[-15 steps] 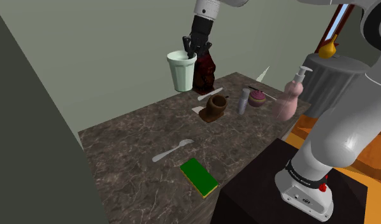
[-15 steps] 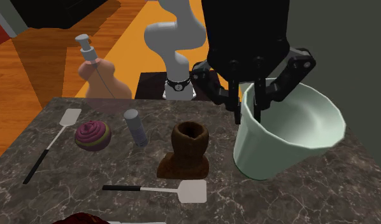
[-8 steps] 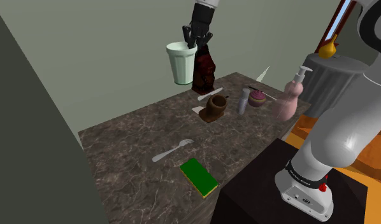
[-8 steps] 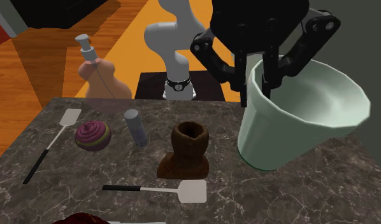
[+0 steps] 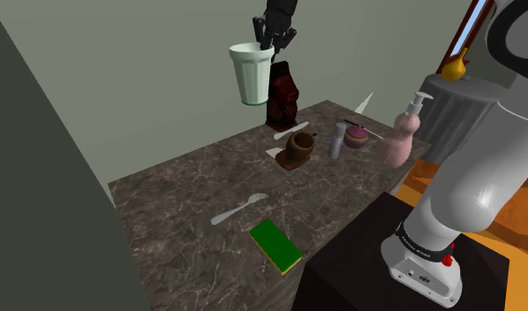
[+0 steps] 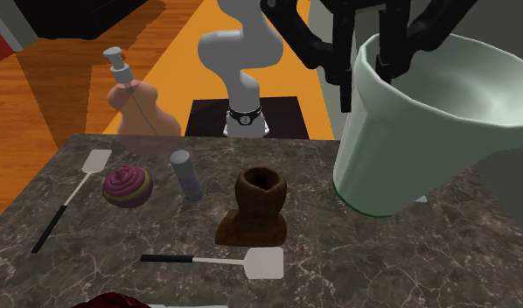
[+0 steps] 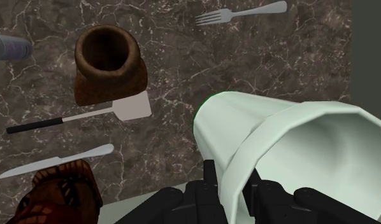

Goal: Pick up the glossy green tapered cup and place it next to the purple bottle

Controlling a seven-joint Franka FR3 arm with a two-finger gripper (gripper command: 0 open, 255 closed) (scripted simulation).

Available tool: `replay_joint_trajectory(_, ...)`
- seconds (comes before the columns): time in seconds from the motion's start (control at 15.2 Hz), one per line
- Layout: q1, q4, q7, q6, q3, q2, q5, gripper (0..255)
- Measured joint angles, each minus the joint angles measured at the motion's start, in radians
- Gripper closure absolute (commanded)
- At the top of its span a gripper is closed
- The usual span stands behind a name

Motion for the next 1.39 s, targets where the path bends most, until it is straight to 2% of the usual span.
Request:
replay_joint_trajectory(0.53,0.000,0.180,0.027,-0.122,-0.001,0.055,0.000,255)
replay_joint_trajectory(1.12,-0.004,0.443,0.060,-0.279,-0.003,0.158,0.006,255)
replay_joint_trajectory(1.25,-0.012,0.382,0.045,-0.273,-0.009,0.107,0.009,255)
replay_joint_trajectory(1.39,-0.022,0.272,0.022,-0.257,-0.018,0.017,0.011,255)
